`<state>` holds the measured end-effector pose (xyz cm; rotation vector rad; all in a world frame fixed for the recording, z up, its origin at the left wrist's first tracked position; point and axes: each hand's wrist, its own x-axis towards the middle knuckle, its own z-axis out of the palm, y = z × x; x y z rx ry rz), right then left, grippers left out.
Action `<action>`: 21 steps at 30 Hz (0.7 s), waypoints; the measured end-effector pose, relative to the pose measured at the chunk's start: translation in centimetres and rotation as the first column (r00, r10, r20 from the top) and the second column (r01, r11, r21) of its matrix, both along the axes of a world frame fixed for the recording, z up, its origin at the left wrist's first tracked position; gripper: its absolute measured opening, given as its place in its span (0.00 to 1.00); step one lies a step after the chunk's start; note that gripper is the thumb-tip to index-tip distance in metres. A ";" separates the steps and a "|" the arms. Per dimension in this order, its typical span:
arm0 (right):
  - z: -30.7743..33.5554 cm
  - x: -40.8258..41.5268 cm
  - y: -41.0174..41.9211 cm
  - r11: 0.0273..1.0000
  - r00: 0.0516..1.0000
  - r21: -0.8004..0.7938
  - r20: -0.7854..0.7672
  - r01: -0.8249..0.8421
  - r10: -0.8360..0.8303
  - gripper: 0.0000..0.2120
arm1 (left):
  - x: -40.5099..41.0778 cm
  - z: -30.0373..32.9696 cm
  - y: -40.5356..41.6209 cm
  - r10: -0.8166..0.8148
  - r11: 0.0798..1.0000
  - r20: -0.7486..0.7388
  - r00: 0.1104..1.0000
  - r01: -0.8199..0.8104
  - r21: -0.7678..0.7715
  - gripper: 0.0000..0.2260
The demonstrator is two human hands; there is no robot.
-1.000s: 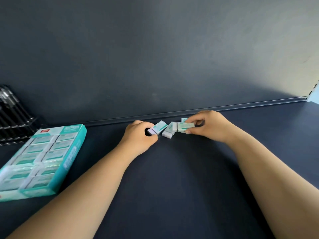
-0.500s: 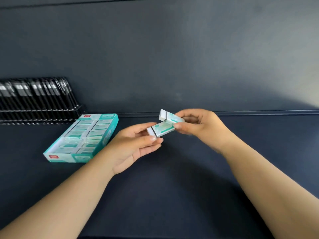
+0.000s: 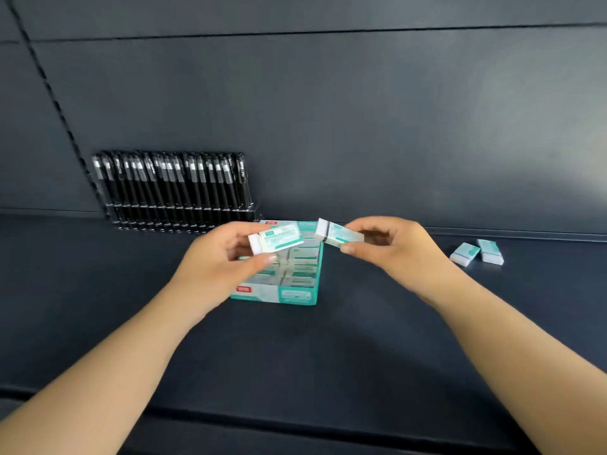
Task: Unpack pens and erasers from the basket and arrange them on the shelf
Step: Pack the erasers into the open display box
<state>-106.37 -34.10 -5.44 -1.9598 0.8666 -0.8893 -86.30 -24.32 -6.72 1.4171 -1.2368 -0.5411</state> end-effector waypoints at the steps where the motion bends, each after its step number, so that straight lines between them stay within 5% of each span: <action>1: -0.1 1.0 0.2 0.999 0.998 -0.042 -0.045 0.034 -0.036 0.05 | 1.5 0.0 0.2 0.020 1.000 0.014 1.000 -0.019 -0.016 0.16; 9: -1.2 7.7 1.3 0.971 0.835 -0.219 -0.513 0.098 -0.200 0.14 | 8.4 -1.3 -0.7 -0.050 0.998 0.175 0.983 0.045 0.036 0.13; 21: -2.0 10.6 1.7 0.966 0.787 -0.240 -0.576 0.099 -0.224 0.15 | 9.1 -3.9 -5.1 -0.236 0.970 0.148 0.960 0.222 0.103 0.06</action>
